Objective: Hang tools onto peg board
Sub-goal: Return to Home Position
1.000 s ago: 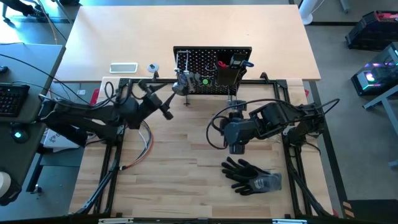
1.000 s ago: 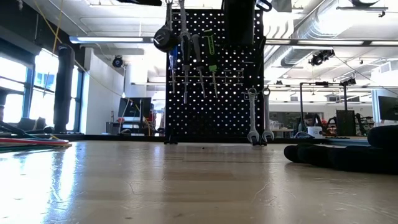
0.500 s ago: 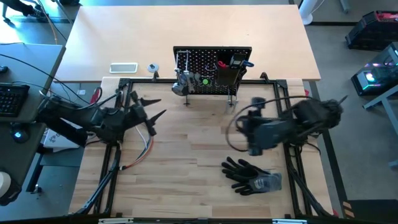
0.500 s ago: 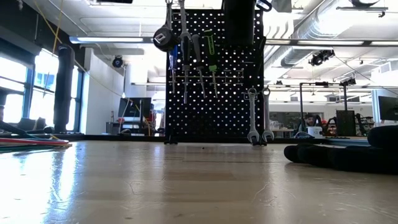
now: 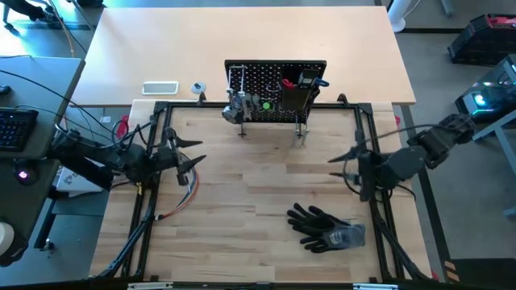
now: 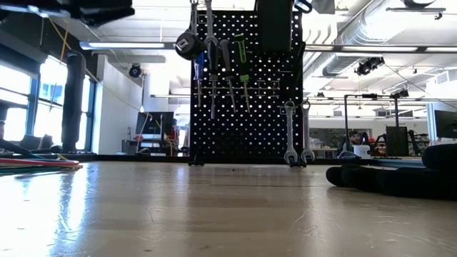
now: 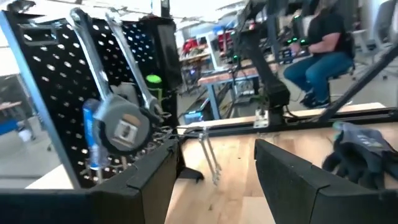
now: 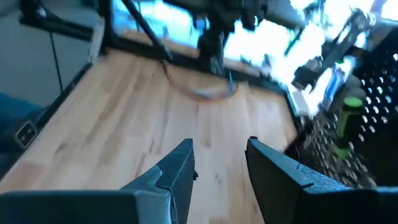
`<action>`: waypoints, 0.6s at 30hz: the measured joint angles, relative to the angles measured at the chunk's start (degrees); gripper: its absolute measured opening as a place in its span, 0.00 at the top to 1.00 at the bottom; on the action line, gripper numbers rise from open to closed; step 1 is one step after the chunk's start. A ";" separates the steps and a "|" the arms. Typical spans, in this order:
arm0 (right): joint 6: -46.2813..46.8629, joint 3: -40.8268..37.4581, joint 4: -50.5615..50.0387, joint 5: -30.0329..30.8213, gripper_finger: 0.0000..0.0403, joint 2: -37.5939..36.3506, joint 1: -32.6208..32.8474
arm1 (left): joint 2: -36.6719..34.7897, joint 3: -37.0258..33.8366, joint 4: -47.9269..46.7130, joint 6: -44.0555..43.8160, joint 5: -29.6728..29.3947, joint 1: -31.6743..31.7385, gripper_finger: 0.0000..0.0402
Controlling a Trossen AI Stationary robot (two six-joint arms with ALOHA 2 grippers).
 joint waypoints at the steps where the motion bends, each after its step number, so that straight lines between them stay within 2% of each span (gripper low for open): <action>1: -2.37 -5.66 5.50 -1.07 0.65 -3.38 -0.81 | -0.45 -1.55 1.55 0.32 0.73 0.06 0.49; 6: -10.05 -31.01 28.34 -5.87 0.65 -18.58 -8.52 | -2.13 -8.48 10.72 1.98 3.60 2.98 0.49; 9: -12.11 -42.88 40.87 -13.96 0.65 -26.61 -14.97 | -3.49 -11.27 13.77 1.06 7.32 5.91 0.49; 12: -11.33 -52.20 49.25 -22.93 0.65 -32.98 -21.47 | -4.59 -13.60 15.63 -1.41 12.62 8.99 0.49; 18: -7.82 -65.84 61.85 -33.20 0.65 -39.09 -32.45 | -5.66 -18.13 17.52 -6.55 17.40 14.43 0.49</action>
